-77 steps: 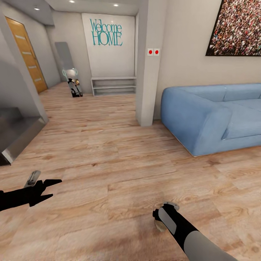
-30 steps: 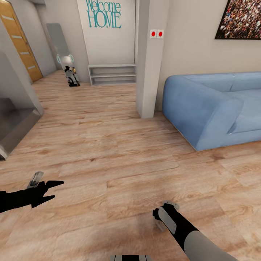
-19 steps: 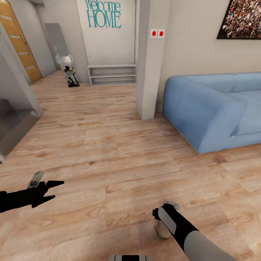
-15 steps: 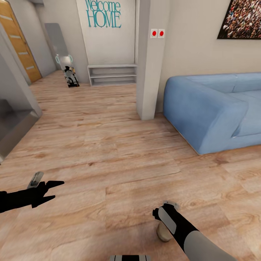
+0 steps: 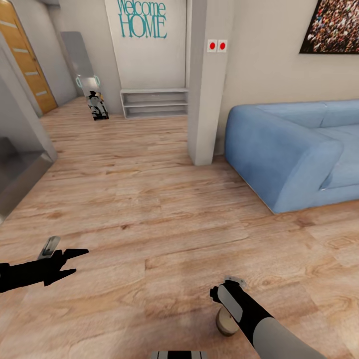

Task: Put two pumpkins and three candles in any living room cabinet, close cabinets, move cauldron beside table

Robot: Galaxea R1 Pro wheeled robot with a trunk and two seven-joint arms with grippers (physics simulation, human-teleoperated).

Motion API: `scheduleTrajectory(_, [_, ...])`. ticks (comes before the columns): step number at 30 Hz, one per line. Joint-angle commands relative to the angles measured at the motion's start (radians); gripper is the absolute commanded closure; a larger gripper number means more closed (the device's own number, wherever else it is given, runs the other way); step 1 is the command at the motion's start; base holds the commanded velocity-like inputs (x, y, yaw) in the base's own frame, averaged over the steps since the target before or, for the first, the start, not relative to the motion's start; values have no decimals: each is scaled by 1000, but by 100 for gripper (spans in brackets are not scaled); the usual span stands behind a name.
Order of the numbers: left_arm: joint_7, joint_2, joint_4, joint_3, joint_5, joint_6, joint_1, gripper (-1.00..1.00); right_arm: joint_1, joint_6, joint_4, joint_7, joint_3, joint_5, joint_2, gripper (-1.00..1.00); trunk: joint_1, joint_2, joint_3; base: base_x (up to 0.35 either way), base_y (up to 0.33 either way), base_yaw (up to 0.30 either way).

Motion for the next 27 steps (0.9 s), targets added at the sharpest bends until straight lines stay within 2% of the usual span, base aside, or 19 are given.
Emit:
scheduleTrajectory(1, [10,0,-1,1,11,3,-1,-100,-1,2,-1,-8,6,-8,-1,-100,0,0,-1,0,0,0])
scheduleTrajectory(9, [10,0,-18,1,12,4,-1,-100,-1,-21,-1,-7,7,-8,-1,-100,3,-2,-28,0,0,0])
scheduleTrajectory(16, [10,0,-23,1,13,3,0,-100,-1,-52,-1,47,7,-5,-1,-100,6,-4,-55,0,0,0])
scheduleTrajectory(27, [3,0,-25,1,12,4,0,-100,-1,-74,1,57,7,-6,-1,-100,11,-6,-98,0,0,0])
